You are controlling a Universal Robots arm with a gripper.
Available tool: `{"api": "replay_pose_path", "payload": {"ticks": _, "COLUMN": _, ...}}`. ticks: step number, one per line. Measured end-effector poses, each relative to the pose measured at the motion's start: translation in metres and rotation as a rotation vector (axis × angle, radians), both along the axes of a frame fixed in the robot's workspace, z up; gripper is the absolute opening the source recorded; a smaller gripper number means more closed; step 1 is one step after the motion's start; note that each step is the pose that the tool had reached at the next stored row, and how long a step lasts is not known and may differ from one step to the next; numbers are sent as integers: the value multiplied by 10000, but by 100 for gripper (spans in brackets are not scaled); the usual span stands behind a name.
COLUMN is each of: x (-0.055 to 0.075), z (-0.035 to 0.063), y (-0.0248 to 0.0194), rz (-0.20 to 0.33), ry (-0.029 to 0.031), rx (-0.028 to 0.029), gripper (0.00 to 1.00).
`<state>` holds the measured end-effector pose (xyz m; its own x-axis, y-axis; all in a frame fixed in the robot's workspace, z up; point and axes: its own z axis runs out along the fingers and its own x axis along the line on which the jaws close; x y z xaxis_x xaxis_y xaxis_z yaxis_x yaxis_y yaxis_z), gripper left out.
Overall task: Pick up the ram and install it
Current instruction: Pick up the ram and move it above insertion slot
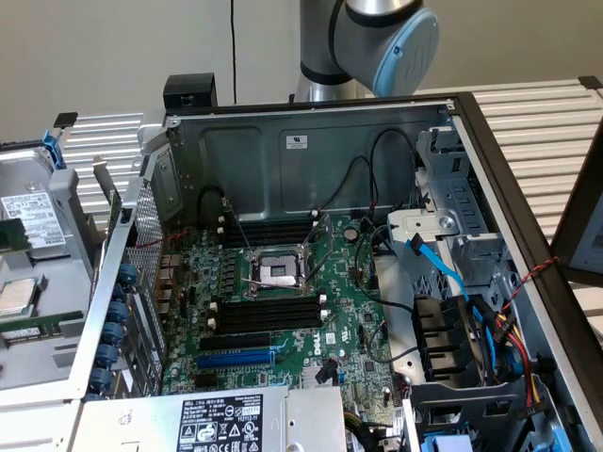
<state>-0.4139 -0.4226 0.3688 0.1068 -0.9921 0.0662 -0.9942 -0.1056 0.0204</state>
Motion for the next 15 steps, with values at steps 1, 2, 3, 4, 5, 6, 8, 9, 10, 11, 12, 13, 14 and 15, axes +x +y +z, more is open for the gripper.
{"api": "replay_pose_path", "payload": {"ticks": 1, "x": 25, "z": 43, "y": -9, "rz": 1, "ry": 7, "rx": -1, "gripper": 13}}
{"api": "replay_pose_path", "payload": {"ticks": 2, "x": 55, "z": 89, "y": -19, "rz": 1, "ry": 13, "rx": 1, "gripper": 13}}
{"api": "replay_pose_path", "payload": {"ticks": 3, "x": 88, "z": 137, "y": -29, "rz": 1, "ry": 20, "rx": 4, "gripper": 13}}
{"api": "replay_pose_path", "payload": {"ticks": 4, "x": 119, "z": 181, "y": -38, "rz": 1, "ry": 27, "rx": 6, "gripper": 13}}
{"api": "replay_pose_path", "payload": {"ticks": 5, "x": 142, "z": 208, "y": -47, "rz": 1, "ry": 46, "rx": 8, "gripper": 13}}
{"api": "replay_pose_path", "payload": {"ticks": 6, "x": 167, "z": 217, "y": -58, "rz": 0, "ry": 75, "rx": 10, "gripper": 13}}
{"api": "replay_pose_path", "payload": {"ticks": 8, "x": 214, "z": 229, "y": -82, "rz": 1, "ry": 149, "rx": 9, "gripper": 13}}
{"api": "replay_pose_path", "payload": {"ticks": 9, "x": 238, "z": 233, "y": -94, "rz": 1, "ry": 184, "rx": 9, "gripper": 13}}
{"api": "replay_pose_path", "payload": {"ticks": 10, "x": 265, "z": 239, "y": -105, "rz": 1, "ry": 218, "rx": 8, "gripper": 13}}
{"api": "replay_pose_path", "payload": {"ticks": 11, "x": 304, "z": 240, "y": -112, "rz": 1, "ry": 230, "rx": 8, "gripper": 13}}
{"api": "replay_pose_path", "payload": {"ticks": 12, "x": 350, "z": 241, "y": -116, "rz": 2, "ry": 235, "rx": 8, "gripper": 13}}
{"api": "replay_pose_path", "payload": {"ticks": 13, "x": 395, "z": 241, "y": -118, "rz": 0, "ry": 237, "rx": 10, "gripper": 13}}
{"api": "replay_pose_path", "payload": {"ticks": 14, "x": 443, "z": 242, "y": -120, "rz": 0, "ry": 239, "rx": 13, "gripper": 13}}
{"api": "replay_pose_path", "payload": {"ticks": 15, "x": 487, "z": 242, "y": -121, "rz": 1, "ry": 239, "rx": 16, "gripper": 13}}
